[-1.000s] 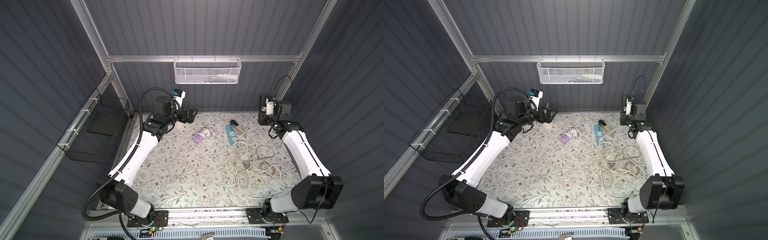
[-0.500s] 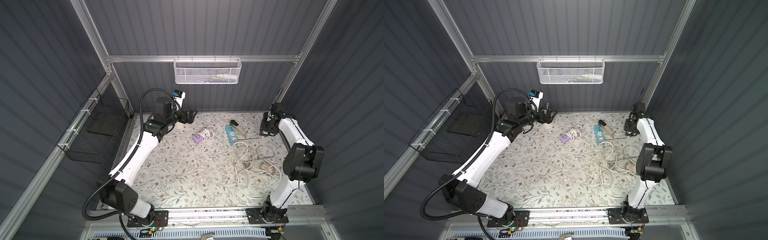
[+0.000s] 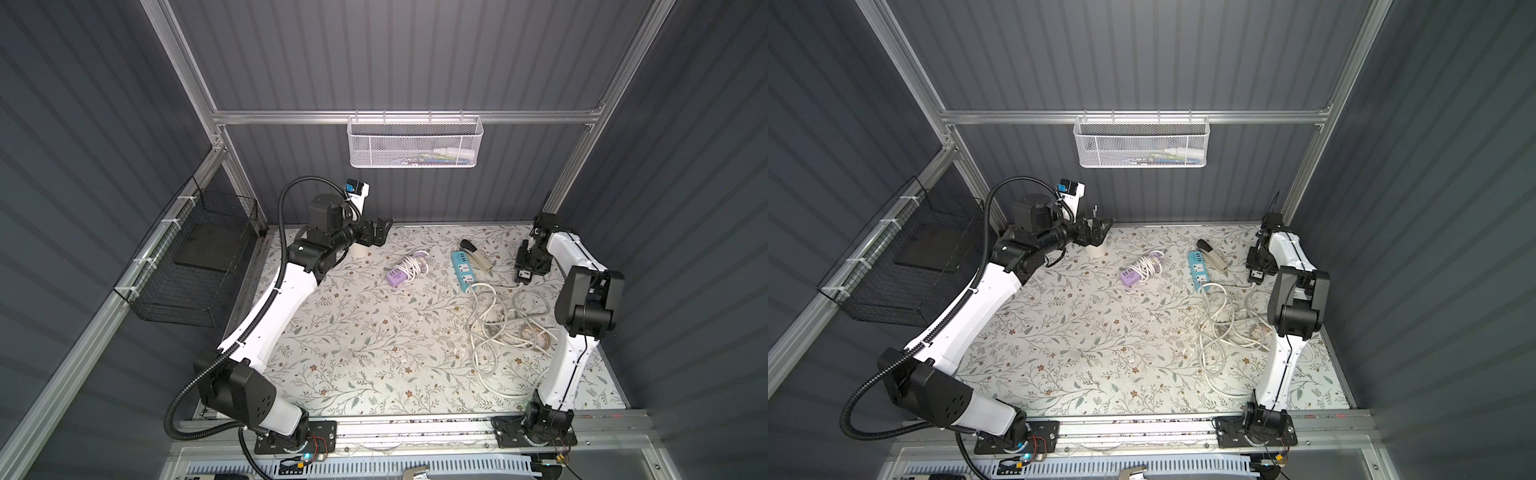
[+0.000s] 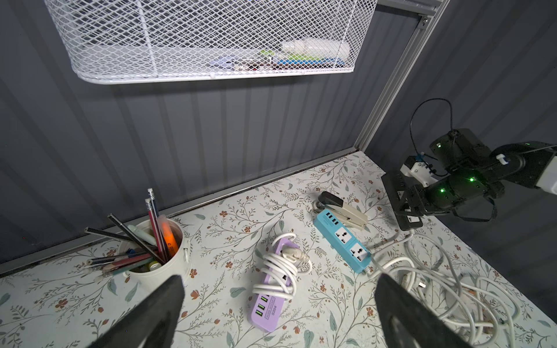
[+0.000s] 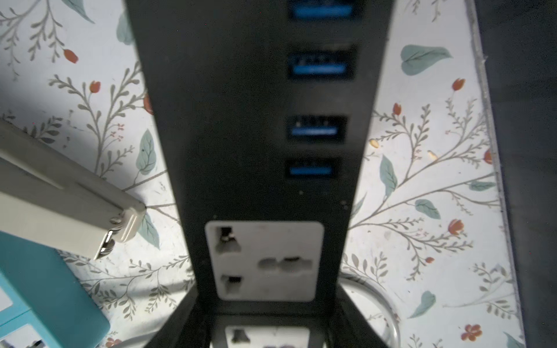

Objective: Unwrap the cord wrapped around the power strip
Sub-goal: Place the power strip at the center of the board.

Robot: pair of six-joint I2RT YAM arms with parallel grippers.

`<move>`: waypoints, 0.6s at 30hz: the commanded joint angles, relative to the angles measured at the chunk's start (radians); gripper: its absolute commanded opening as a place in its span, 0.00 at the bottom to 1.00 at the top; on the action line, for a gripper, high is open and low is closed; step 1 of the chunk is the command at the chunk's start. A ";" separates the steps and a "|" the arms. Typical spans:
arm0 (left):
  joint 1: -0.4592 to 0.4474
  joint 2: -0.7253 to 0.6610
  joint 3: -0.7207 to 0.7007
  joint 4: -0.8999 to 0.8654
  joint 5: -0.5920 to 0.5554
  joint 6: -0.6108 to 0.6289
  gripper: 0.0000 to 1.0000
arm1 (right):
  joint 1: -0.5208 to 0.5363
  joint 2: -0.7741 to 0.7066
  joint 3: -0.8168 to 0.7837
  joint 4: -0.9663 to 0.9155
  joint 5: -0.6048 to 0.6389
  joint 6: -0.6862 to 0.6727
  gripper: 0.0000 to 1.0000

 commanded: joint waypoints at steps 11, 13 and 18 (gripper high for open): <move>-0.002 0.005 0.011 -0.009 -0.003 0.003 1.00 | -0.009 0.064 0.041 -0.016 -0.045 0.025 0.02; -0.002 0.009 0.013 -0.009 -0.004 0.001 1.00 | -0.011 0.070 0.040 -0.016 -0.047 0.025 0.04; -0.002 0.012 0.014 -0.012 0.002 -0.002 1.00 | -0.010 0.074 0.035 -0.014 -0.043 0.019 0.18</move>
